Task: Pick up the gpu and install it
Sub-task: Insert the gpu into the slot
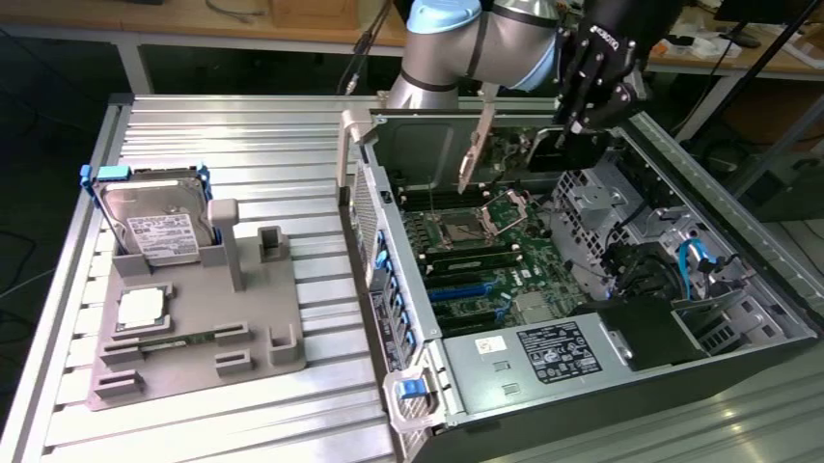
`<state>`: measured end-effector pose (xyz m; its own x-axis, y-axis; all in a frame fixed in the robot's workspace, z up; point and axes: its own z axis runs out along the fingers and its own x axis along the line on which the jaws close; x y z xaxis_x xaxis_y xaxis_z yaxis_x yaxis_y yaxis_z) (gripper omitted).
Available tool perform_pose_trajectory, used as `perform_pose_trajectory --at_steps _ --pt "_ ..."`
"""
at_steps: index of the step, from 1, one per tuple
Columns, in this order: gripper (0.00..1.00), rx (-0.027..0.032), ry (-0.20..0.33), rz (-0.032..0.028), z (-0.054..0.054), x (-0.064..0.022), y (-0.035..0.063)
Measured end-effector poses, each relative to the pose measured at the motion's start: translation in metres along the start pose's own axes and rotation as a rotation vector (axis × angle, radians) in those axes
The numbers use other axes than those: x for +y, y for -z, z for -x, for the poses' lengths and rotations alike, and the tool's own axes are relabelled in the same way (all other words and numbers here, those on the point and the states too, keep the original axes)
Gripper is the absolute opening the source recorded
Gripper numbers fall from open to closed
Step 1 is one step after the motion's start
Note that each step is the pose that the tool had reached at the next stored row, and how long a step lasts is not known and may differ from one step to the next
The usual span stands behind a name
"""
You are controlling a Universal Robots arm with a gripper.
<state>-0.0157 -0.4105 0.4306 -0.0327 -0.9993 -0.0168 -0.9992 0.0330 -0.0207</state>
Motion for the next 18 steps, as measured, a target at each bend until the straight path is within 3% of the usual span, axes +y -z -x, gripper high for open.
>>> perform_pose_trajectory --at_steps 1,2,3,13,18 --pt "0.27 -0.0006 0.033 0.0006 -0.005 -0.0001 -0.0027" --pt "0.27 -0.0176 0.046 -0.0007 -0.016 0.0006 -0.0048" --pt "0.27 -0.0204 0.048 -0.0013 -0.021 0.0009 -0.0050" --pt "0.27 -0.0214 0.052 -0.0035 -0.028 0.0157 -0.0160" --pt "0.27 -0.0264 0.054 -0.0068 -0.035 0.0210 -0.0214"
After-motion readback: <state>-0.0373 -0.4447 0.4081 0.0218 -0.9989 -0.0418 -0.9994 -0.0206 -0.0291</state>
